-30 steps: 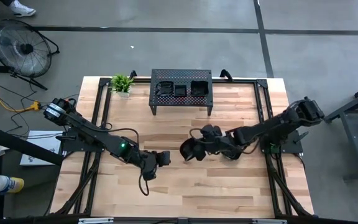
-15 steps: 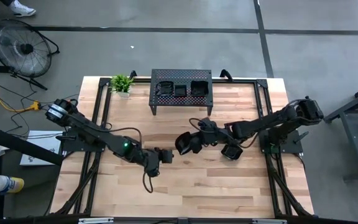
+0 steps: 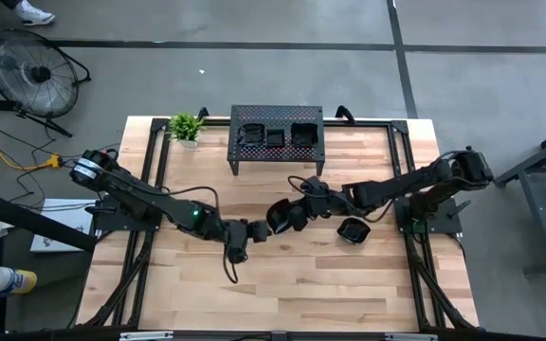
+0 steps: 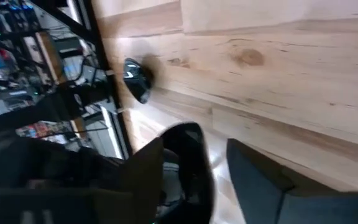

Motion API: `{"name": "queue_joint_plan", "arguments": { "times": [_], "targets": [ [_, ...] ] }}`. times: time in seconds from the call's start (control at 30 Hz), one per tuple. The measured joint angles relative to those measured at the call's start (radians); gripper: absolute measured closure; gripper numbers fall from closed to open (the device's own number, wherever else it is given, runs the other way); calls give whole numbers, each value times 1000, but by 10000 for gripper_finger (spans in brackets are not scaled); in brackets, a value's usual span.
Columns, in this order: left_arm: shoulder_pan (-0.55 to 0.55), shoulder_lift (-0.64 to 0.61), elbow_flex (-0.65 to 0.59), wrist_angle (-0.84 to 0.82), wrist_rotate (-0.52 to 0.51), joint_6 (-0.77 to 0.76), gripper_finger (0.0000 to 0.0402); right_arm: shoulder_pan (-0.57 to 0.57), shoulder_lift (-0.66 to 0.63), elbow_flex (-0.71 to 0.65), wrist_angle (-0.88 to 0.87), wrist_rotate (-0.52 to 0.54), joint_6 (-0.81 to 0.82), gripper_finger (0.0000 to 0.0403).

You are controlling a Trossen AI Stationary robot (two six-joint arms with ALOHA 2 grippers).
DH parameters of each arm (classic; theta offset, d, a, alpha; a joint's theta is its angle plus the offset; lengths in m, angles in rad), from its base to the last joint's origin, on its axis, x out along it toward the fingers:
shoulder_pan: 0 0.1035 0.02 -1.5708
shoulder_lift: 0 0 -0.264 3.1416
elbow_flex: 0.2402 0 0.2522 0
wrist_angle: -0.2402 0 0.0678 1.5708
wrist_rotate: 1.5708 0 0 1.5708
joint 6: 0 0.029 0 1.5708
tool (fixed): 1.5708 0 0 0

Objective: Pick & Place Mini shaped plates
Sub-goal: Stack the leaf-shaped plate on top of the leaf-shaped plate on the shelf

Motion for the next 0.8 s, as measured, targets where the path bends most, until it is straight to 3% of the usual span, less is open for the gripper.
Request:
{"name": "queue_joint_plan", "arguments": {
  "times": [0.23,0.67,0.8],
  "targets": [
    [31,20,-1,1,-36,6,200,-27,0,0,45,-16,-17,403],
    [59,66,0,39,-78,64,201,-39,0,0,77,-23,-40,403],
    [59,66,0,48,-83,64,225,-39,0,0,76,-23,-53,403]
  ]
}}
